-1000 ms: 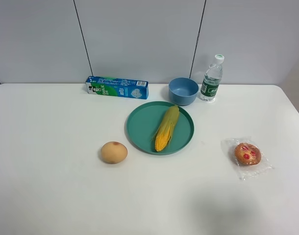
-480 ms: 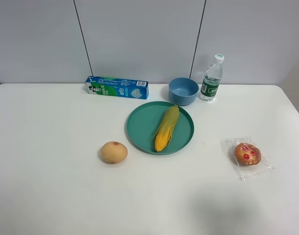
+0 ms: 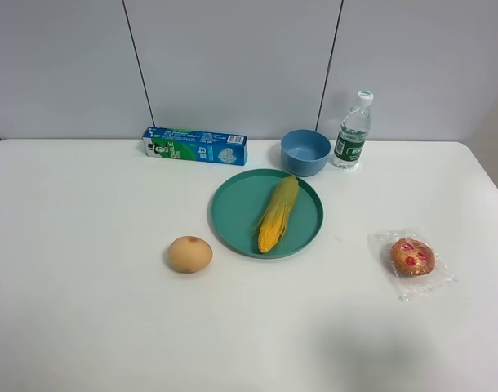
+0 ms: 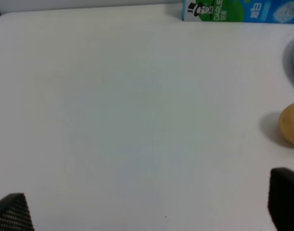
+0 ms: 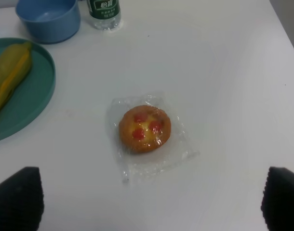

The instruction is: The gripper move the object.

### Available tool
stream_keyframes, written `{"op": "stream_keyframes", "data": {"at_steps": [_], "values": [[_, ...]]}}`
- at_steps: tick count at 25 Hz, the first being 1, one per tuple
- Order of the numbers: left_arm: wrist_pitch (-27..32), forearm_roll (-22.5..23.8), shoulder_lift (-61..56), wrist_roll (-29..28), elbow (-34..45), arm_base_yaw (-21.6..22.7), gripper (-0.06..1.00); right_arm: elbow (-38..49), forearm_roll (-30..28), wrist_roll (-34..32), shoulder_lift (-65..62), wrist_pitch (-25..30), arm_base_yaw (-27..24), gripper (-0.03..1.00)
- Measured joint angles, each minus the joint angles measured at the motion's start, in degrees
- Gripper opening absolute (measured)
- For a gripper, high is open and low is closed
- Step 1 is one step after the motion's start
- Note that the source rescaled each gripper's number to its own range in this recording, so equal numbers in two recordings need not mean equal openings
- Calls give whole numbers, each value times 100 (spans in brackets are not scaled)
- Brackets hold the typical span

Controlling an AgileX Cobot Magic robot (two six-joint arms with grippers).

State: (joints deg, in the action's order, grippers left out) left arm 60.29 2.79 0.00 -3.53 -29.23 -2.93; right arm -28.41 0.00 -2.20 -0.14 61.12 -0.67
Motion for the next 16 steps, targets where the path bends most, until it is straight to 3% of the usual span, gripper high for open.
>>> {"op": "stream_keyframes", "data": {"at_steps": [16], "values": [[0, 24, -36, 6, 0, 0, 100, 0, 0, 0, 0, 0, 0, 100]]}}
